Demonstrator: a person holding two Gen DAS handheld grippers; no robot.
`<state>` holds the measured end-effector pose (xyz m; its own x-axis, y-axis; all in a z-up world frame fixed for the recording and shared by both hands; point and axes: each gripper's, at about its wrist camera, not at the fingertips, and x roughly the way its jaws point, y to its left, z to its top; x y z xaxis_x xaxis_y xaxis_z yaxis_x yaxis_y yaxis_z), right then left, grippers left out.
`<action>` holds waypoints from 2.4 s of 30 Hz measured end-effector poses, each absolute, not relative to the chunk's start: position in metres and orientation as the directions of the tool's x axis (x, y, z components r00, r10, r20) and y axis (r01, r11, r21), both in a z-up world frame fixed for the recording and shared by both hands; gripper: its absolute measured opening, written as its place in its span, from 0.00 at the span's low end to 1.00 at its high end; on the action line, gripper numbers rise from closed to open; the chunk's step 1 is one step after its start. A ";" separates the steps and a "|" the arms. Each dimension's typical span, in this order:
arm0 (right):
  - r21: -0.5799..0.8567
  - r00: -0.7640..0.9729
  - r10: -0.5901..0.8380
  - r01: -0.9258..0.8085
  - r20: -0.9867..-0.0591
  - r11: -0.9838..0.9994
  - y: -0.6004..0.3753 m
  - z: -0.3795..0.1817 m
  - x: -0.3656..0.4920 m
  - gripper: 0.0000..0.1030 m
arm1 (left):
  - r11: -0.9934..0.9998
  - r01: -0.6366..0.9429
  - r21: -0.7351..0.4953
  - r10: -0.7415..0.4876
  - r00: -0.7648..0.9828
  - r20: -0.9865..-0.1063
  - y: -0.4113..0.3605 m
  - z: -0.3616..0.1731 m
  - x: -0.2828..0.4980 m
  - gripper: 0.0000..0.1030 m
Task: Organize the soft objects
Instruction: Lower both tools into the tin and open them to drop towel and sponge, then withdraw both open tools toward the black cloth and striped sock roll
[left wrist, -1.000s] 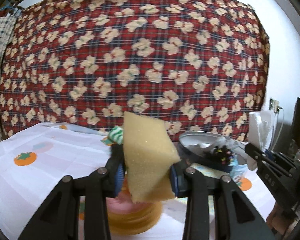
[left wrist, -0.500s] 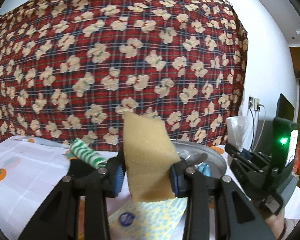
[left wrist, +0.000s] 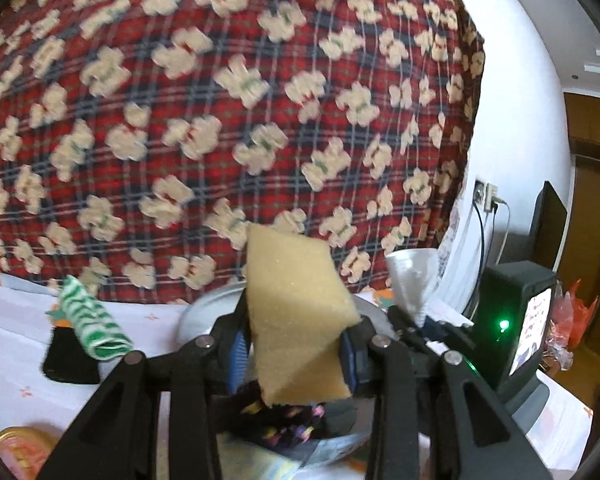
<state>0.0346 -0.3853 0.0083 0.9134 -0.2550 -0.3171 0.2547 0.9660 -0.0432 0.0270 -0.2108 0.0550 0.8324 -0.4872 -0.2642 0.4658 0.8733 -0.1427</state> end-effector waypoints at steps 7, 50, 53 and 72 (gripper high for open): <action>0.014 0.905 -0.178 0.199 -0.387 0.980 -0.398 0.002 0.051 0.16 | 0.888 0.447 -0.113 -0.455 0.810 -0.371 -0.246 0.041 0.059 0.35; 0.125 0.960 -0.259 0.272 -0.109 0.954 -0.393 0.020 -0.015 0.84 | 0.977 0.210 0.038 -0.195 0.952 -0.237 -0.208 0.025 -0.001 1.00; 0.114 0.958 -0.274 0.283 -0.088 0.952 -0.385 0.022 -0.023 0.84 | 0.975 0.207 0.077 -0.186 0.959 -0.215 -0.209 0.021 -0.009 1.00; 0.154 0.959 -0.268 0.279 -0.091 0.948 -0.336 0.021 -0.074 0.84 | 0.974 0.195 0.114 -0.174 0.970 -0.170 -0.156 0.012 -0.047 1.00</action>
